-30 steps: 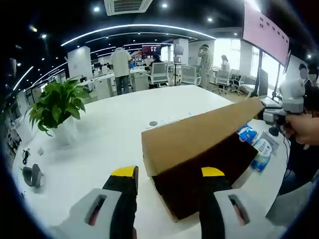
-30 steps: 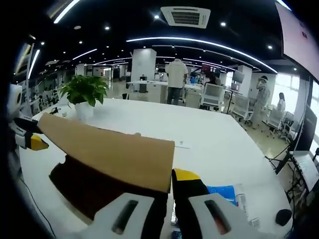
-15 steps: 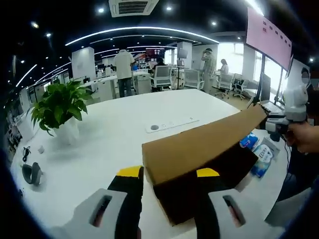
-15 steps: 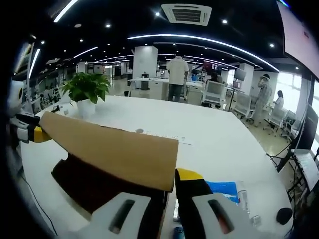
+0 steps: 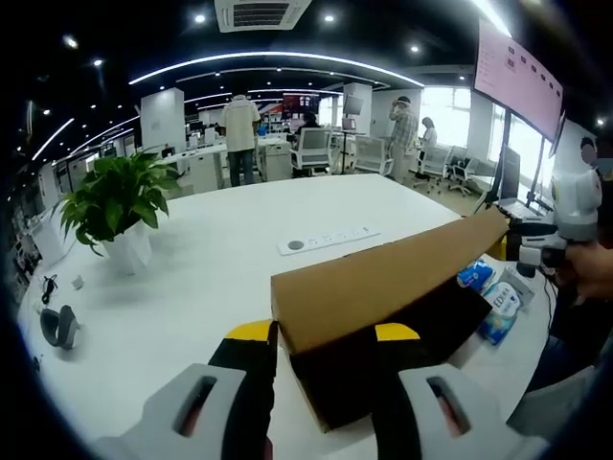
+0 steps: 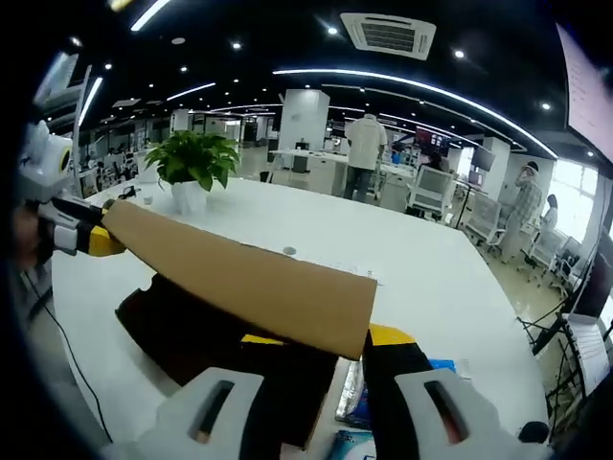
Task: Operate the shoe box by opening the lid, removing the specified soft item, and placing it in the target area until the item is outside and the box remains undamaged.
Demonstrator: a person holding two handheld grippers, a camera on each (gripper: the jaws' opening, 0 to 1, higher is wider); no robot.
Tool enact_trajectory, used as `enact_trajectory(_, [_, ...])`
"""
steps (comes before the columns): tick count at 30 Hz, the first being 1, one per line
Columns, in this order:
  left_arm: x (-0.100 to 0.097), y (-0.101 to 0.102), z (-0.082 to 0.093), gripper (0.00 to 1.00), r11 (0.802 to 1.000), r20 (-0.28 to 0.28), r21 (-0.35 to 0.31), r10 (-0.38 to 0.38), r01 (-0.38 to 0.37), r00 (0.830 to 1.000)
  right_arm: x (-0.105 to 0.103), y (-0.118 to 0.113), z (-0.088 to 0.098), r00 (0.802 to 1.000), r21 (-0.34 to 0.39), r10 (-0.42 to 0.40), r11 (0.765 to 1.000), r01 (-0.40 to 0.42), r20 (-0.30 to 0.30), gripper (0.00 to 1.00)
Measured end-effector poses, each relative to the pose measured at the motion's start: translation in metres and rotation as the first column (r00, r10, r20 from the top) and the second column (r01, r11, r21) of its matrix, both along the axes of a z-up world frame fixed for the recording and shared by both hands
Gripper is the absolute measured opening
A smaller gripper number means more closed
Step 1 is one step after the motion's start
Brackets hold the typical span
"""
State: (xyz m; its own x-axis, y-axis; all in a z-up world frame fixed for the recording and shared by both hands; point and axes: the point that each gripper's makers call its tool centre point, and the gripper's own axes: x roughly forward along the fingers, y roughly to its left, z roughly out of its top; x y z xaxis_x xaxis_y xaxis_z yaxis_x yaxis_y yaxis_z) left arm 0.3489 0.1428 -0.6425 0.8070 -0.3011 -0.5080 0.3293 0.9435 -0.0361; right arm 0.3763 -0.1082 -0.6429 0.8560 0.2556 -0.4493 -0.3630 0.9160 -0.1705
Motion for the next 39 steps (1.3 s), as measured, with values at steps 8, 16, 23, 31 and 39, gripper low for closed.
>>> enact_trajectory(8, [-0.006, -0.006, -0.003, 0.44, 0.999, -0.02, -0.03, -0.032, 0.032, 0.999, -0.009, 0.006, -0.004, 0.999, 0.025, 0.033, 0.999, -0.032, -0.036, 0.37])
enact_trajectory(16, [-0.017, -0.017, -0.008, 0.57, 0.996, -0.044, -0.034, -0.082, 0.081, 0.996, -0.017, 0.013, -0.01, 0.997, 0.06, 0.059, 0.997, -0.055, -0.057, 0.5])
enact_trajectory(23, [-0.022, -0.018, -0.012, 0.62, 0.994, -0.054, -0.084, -0.071, 0.067, 0.996, -0.027, 0.019, -0.016, 0.991, 0.06, 0.112, 0.992, -0.107, -0.077, 0.58])
enact_trajectory(31, [-0.029, -0.022, -0.018, 0.66, 0.992, -0.072, -0.105, -0.077, 0.07, 0.994, -0.034, 0.022, -0.025, 0.986, 0.073, 0.133, 0.989, -0.126, -0.102, 0.62])
enact_trajectory(39, [-0.031, -0.02, -0.023, 0.65, 0.991, -0.074, -0.119, -0.062, 0.053, 0.995, -0.038, 0.023, -0.029, 0.985, 0.077, 0.131, 0.989, -0.123, -0.113, 0.63])
